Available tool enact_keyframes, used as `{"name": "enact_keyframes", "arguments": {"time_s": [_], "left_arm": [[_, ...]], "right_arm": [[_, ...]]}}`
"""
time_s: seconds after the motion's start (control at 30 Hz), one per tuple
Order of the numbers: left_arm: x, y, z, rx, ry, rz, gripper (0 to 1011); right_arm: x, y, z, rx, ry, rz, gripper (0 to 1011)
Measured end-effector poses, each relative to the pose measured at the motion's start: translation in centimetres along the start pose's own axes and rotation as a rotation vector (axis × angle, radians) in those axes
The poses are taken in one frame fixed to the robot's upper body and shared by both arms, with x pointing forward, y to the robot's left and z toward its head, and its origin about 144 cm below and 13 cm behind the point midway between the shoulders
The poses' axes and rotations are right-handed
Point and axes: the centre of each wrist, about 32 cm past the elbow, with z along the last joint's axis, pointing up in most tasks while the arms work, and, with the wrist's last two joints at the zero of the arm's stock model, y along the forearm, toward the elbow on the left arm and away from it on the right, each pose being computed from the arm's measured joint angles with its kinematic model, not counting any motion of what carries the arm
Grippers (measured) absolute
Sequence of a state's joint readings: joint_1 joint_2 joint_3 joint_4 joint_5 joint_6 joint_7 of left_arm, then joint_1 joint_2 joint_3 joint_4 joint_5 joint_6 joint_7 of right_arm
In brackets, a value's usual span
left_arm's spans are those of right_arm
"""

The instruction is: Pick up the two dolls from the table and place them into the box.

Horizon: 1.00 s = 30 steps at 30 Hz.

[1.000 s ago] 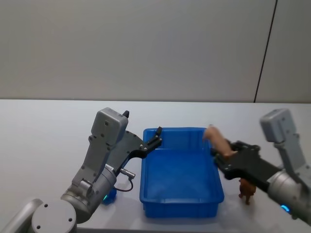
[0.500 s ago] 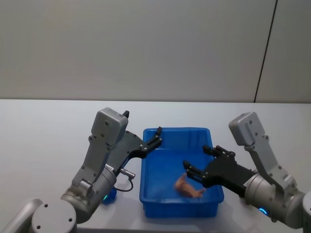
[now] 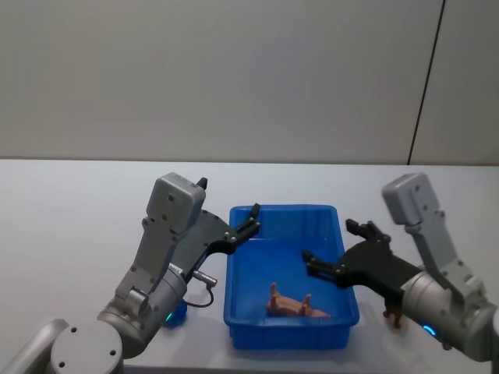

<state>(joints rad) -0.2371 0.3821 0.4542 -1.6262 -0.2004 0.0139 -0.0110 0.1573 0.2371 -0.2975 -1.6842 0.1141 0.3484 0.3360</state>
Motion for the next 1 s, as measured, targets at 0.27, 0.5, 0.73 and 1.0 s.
{"name": "enact_keyframes", "arguments": {"time_s": [0.27,0.5,0.73,1.0], "left_arm": [[0.0,0.0,0.0,0.000,0.000,0.000,1001],[0.0,0.0,0.0,0.000,0.000,0.000,1001],[0.0,0.0,0.0,0.000,0.000,0.000,1001],[0.0,0.0,0.0,0.000,0.000,0.000,1001]], "right_arm": [[1.0,-1.9,-0.8,0.004,0.025,-0.047,1001],[1.8,-4.1,-1.9,-0.018,0.050,-0.083,1001],[2.5,-5.8,-3.0,-0.050,0.070,-0.112,1001],[3.0,-7.0,-4.0,-0.101,0.092,-0.128,1001]]}}
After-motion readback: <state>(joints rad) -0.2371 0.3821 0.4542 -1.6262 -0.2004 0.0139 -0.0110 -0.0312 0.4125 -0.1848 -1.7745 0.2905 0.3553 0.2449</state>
